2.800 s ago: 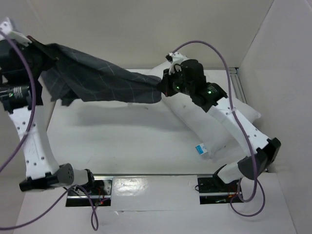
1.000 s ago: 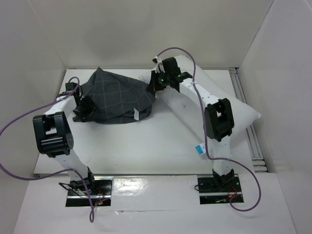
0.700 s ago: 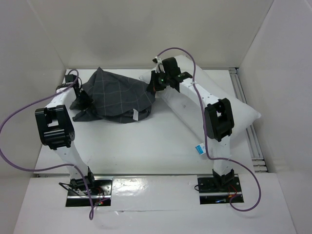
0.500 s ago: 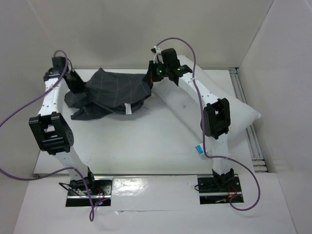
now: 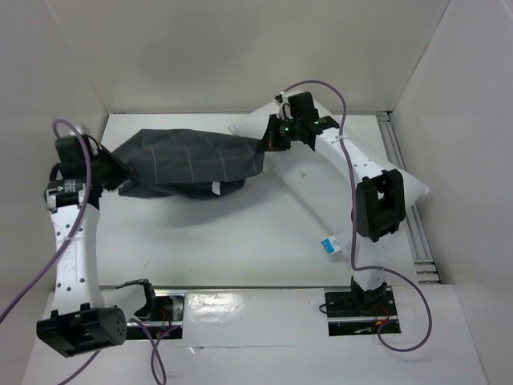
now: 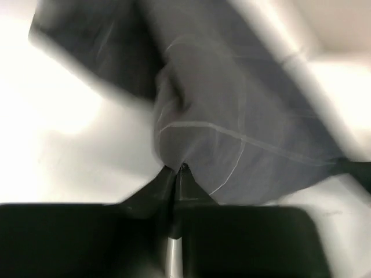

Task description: Put the pillow into the pillowcase

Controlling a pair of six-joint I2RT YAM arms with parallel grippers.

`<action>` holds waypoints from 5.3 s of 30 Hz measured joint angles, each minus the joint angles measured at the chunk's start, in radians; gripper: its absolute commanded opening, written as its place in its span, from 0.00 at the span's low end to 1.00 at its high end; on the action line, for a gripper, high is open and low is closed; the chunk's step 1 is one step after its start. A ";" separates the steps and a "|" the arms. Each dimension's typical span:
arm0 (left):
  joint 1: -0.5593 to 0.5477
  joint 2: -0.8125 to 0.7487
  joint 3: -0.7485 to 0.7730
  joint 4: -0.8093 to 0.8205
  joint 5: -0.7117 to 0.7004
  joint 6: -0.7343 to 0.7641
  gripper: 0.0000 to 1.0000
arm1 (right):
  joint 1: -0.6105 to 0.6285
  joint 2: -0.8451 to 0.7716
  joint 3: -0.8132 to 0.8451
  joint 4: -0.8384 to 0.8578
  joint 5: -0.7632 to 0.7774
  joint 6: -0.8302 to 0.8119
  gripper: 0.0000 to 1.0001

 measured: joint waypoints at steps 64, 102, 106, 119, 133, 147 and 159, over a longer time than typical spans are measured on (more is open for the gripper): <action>-0.750 0.756 0.325 -0.167 -0.146 0.346 0.00 | -0.070 0.169 0.298 -0.309 0.674 -0.207 0.55; -0.631 0.774 0.286 -0.115 0.232 0.393 0.00 | -0.243 -0.683 -0.300 -0.337 0.317 -0.216 0.00; -0.587 0.774 0.275 -0.115 0.308 0.383 0.00 | -0.243 -0.719 -0.299 -0.352 0.308 -0.228 0.00; -0.376 0.859 0.637 -0.074 0.487 0.240 0.00 | -0.244 -0.833 -0.319 -0.400 -0.016 -0.364 0.00; -0.304 0.975 0.713 -0.076 0.529 0.179 0.00 | 0.023 -0.901 -0.606 -0.407 -0.111 -0.299 0.45; -0.272 0.974 0.706 -0.072 0.501 0.163 0.00 | 0.230 -0.592 -0.230 -0.385 0.215 -0.198 0.93; -0.248 0.913 0.611 -0.075 0.464 0.169 0.00 | 0.622 -0.147 -0.049 -0.378 0.466 -0.228 0.18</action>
